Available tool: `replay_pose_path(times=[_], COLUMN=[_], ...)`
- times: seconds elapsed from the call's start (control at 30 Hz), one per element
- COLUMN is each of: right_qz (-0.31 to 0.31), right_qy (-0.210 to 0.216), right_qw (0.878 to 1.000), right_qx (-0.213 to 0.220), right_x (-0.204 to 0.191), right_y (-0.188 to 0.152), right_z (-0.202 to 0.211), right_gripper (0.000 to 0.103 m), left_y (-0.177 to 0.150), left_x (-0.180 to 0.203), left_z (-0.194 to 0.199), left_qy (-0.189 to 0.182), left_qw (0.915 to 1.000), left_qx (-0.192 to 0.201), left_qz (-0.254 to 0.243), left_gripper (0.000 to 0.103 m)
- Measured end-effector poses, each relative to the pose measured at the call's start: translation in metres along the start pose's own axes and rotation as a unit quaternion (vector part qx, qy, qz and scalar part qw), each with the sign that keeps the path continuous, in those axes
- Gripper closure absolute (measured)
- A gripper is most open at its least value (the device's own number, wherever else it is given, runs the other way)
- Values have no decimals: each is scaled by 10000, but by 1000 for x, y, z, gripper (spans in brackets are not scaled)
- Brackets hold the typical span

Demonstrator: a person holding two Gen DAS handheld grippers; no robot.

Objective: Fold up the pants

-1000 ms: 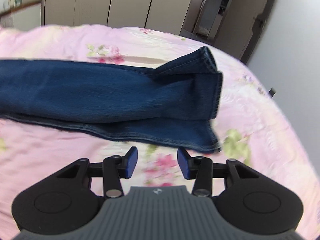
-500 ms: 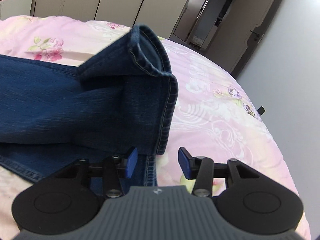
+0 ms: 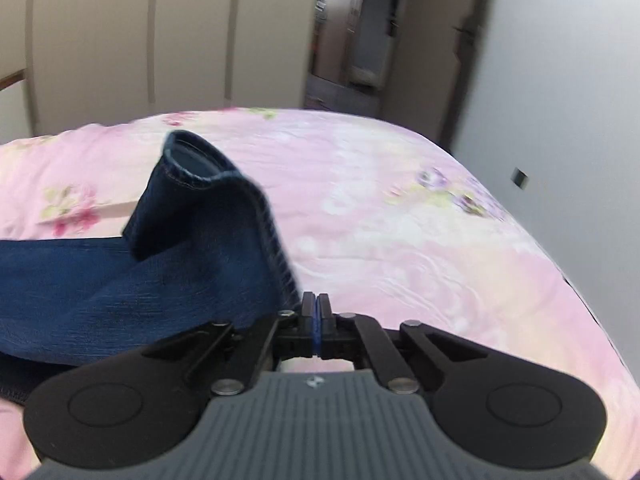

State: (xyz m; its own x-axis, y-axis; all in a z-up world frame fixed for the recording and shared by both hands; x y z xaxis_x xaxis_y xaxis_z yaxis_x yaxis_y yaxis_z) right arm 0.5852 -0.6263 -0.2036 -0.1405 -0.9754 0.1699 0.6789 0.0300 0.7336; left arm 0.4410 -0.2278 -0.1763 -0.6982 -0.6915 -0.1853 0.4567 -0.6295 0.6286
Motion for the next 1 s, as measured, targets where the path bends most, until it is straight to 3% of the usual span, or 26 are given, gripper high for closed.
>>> replay_pose_path(times=[0.07,0.13,0.23,0.27,0.37,0.47,0.57,0.63,0.67,0.8,1.0], right_qz=[-10,16,-421,-648,-1333,-2090,-3115,-3543,-3513,-3034,-2563], right_qy=[-202,-275,105,337,702,787,1006,1051,1004,934,675], right_qw=[9987,9975,9966,9948,9857,9706,9407,9267,9295,9483,9632], right_qx=[-471,-658,-693,-710,-760,-893,-886,-684,-510,-33,-450], right_x=[4,4,2,0,-6,-4,5,6,5,1,2], right_y=[-11,-24,-38,-40,-52,-66,-75,-75,-72,-47,-51], right_z=[-9,-13,-13,-14,-20,-37,-53,-55,-52,-24,-6], right_gripper=[103,103,103,100,78,73,70,86,99,101,101], left_y=[-5,-9,-12,-13,-16,-15,-13,-11,-9,-4,-14], left_x=[8,11,9,7,5,6,6,5,5,2,15], left_z=[-3,-8,-16,-17,-15,-12,-14,-11,-8,9,8], left_qy=[-27,13,-106,-107,-150,-138,-128,-78,-41,9,67], left_qw=[9999,9997,9997,9997,9995,9997,9997,9998,9999,10000,9989], left_qx=[-100,-150,-216,-196,-147,-123,-187,-145,-93,15,-238], left_qz=[-125,-168,36,103,252,150,108,71,48,9,-407], left_gripper=[103,103,103,103,103,103,103,103,103,103,103])
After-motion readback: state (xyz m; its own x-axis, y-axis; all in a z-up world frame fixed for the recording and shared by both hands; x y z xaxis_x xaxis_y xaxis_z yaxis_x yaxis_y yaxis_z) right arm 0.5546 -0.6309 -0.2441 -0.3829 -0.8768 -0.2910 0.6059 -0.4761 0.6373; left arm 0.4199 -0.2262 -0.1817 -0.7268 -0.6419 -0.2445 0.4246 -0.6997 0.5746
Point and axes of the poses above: each gripper's, at about its wrist camera, not at the fingertips, and z roughly against the way its jaws point, x to its right, y to its top, the point moved 6 cm from there along -z, roughly the way its jaws point, and after that the axes turned 4 degrees about -y, right-handed, at the moved point
